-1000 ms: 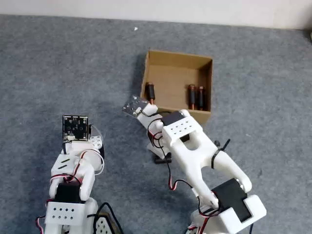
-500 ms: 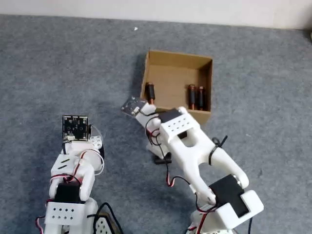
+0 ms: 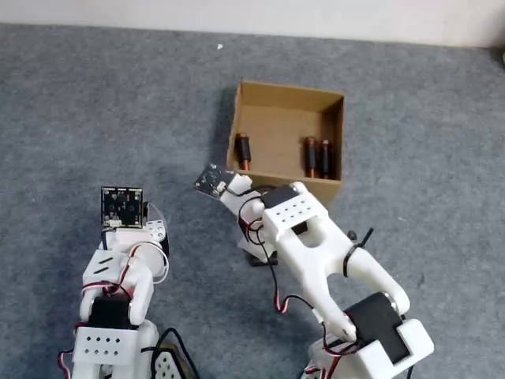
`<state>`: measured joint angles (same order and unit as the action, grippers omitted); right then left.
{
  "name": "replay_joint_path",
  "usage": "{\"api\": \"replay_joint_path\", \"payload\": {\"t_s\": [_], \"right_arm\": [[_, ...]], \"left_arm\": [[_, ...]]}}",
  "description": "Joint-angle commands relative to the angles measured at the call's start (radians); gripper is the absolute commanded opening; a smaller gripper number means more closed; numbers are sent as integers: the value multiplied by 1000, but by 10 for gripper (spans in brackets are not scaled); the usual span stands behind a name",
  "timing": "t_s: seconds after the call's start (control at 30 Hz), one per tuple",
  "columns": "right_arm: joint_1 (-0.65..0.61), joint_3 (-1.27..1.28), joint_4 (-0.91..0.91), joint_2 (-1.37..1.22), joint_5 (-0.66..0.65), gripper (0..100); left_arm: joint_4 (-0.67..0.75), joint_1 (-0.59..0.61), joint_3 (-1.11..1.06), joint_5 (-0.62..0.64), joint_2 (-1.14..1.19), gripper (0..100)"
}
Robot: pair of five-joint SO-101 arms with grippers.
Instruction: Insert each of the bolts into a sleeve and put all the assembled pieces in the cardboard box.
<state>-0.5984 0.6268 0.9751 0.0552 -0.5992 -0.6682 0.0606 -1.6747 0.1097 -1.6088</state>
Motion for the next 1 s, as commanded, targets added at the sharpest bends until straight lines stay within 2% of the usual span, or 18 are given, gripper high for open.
{"api": "replay_joint_path", "payload": {"t_s": [0.0,0.17,0.27,0.33,0.6,0.77,0.97], "right_arm": [[1,24,-27,1,-14,120],[1,15,88,2,-15,123],[1,15,130,2,-15,181],[1,15,134,2,-15,211],[1,15,113,1,-8,213],[1,22,4,1,-8,159],[-2,22,-8,1,-8,94]], "left_arm": [[-2,12,-30,5,-7,24],[-2,12,-30,5,-7,24],[-2,12,-30,5,-7,24],[-2,12,-30,5,-7,24],[-2,12,-30,5,-7,24],[-2,12,-30,5,-7,24],[-2,12,-30,5,-7,25]]}}
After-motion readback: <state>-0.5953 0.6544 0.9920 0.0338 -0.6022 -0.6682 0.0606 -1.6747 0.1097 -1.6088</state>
